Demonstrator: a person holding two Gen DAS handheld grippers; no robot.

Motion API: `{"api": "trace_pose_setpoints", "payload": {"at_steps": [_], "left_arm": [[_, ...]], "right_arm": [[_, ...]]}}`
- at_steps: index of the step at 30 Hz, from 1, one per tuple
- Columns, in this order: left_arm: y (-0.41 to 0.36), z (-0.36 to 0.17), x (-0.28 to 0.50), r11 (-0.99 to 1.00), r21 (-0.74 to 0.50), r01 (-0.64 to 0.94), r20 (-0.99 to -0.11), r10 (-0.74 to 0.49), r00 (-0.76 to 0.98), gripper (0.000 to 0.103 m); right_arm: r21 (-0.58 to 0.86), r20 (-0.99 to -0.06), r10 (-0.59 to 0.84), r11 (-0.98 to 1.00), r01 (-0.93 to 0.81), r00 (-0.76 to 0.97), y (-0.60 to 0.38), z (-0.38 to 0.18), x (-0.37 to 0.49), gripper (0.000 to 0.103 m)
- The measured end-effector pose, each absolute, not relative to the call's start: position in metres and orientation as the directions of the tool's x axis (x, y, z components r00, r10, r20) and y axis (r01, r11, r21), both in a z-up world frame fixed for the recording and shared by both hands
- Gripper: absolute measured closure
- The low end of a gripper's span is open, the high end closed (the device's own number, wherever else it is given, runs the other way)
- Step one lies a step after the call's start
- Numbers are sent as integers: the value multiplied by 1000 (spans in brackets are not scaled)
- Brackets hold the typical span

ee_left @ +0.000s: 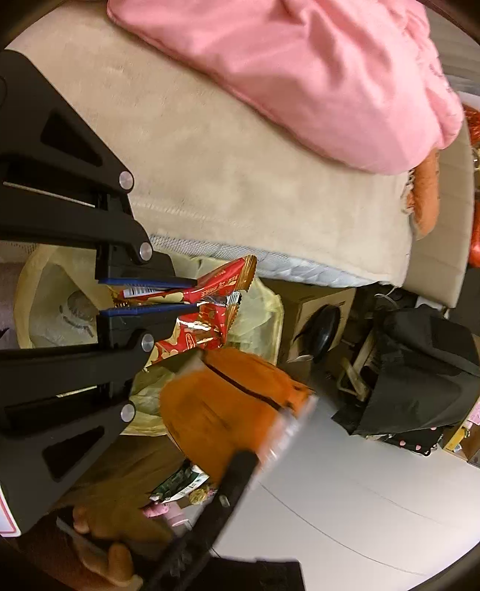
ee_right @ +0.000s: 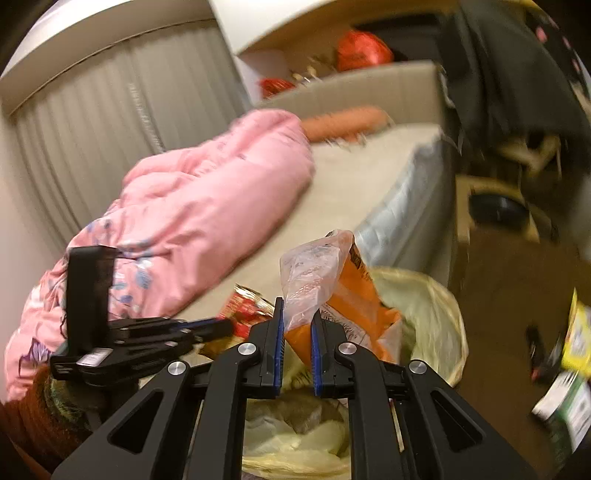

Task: Collect trash
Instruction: 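Carry the orange bag and red wrapper to the yellow bag and release both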

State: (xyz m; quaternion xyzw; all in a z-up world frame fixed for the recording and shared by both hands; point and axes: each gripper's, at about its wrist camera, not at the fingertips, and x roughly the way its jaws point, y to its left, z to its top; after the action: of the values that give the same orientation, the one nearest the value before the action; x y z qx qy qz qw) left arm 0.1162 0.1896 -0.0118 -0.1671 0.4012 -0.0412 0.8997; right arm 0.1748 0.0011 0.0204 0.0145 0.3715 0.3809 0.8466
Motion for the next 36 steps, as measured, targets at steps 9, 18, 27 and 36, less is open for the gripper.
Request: {"api": "trace_pose_setpoints", "payload": {"at_steps": [9, 18, 27, 36], "left_arm": [[166, -33, 138, 935, -353, -14, -741, -270, 615, 95], [154, -56, 154, 938, -347, -15, -775, -277, 568, 95], [157, -50, 155, 923, -383, -23, -753, -298, 587, 72], [156, -10, 140, 951, -307, -31, -707, -206, 676, 63]], "right_arm": [[271, -730, 534, 799, -537, 426, -31, -35, 189, 91], [175, -727, 495, 804, -568, 476, -36, -35, 181, 91], [141, -722, 478, 809, -570, 500, -36, -27, 175, 81], [136, -681, 481, 824, -550, 552, -57, -8, 166, 62]]}}
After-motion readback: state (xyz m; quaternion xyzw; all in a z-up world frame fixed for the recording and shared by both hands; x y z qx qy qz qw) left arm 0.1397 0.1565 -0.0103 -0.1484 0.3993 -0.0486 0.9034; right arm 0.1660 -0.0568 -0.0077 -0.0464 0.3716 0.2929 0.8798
